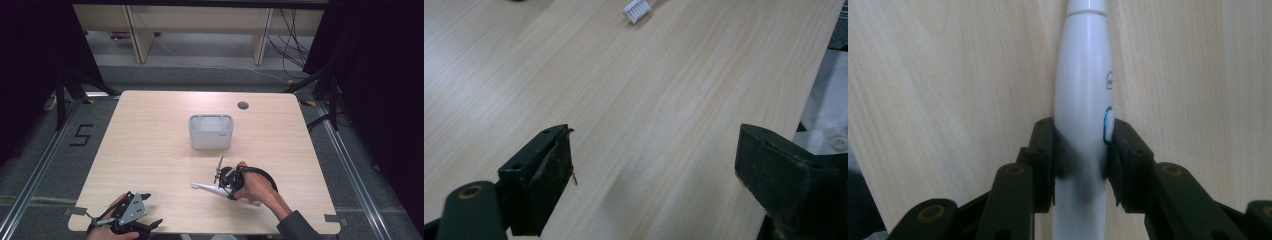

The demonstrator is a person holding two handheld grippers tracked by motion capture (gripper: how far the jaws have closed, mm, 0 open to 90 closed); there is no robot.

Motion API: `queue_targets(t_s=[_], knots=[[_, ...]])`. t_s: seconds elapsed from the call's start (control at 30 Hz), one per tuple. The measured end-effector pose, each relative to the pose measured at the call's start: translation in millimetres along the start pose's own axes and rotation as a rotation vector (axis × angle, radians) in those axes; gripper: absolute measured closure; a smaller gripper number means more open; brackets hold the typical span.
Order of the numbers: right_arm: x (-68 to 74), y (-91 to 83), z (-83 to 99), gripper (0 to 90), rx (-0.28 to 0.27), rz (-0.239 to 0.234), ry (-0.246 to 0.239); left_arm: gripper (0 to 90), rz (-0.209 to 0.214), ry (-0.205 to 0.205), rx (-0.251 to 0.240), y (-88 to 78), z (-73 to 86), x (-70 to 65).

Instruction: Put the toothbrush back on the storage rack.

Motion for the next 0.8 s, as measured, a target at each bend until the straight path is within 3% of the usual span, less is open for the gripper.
queue_targets(t_s=[0.07, 0.1, 0.3, 0.37, 0.4, 0.5, 0.6, 0.63, 0.73, 0.8], knots=[[0.6, -0.3, 0.6, 66.6, -0.007, -0.007, 0.005, 14.8, -0.014, 0.001, -0.002, 0.4, -0.1, 1.4], [-0.4, -1.3, 1.4, 66.6, -0.010, 0.004, 0.007, 14.8, 0.002, -0.009, -0.012, 0.9, -0.8, -0.8], [-3.9, -14.5, 5.8, 66.7, -0.064, 0.019, 0.040, 14.8, 0.002, -0.009, -0.013, 0.9, -0.8, -0.8], [-5.3, -21.1, 7.7, 66.7, -0.080, 0.026, 0.071, 14.8, -0.016, 0.000, -0.003, 0.6, -0.1, 1.4], [-9.5, -25.3, 9.2, 66.6, -0.115, 0.034, 0.075, 14.8, 0.003, -0.008, -0.012, 0.9, -0.8, -0.8], [-13.5, -30.2, 10.2, 66.6, -0.160, 0.034, 0.091, 14.8, 0.002, -0.010, -0.013, 1.0, -0.8, -0.9], [-19.7, -39.1, 13.0, 66.7, -0.215, 0.037, 0.137, 14.8, -0.009, -0.008, -0.015, 1.2, -1.0, 0.3], [-22.6, -41.6, 11.5, 66.6, -0.264, 0.040, 0.147, 14.8, -0.010, -0.008, -0.014, 1.2, -0.8, 0.3], [-32.8, -49.7, 14.9, 66.6, -0.334, 0.064, 0.220, 14.8, -0.011, -0.010, -0.016, 1.4, -0.9, 0.1], [-35.3, -51.2, 15.2, 66.6, -0.354, 0.071, 0.236, 14.8, -0.024, 0.003, -0.014, 0.9, -1.0, 2.3]])
Point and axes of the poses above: each handheld gripper's, and its own axes: y roughly forward along the jaws, z roughly out of its underside, x roughly to its left, the point moved 10 cm from there along y, roughly forward along the jaws, and after that the axes turned 14 degrees about z, right-handed, at the moved point
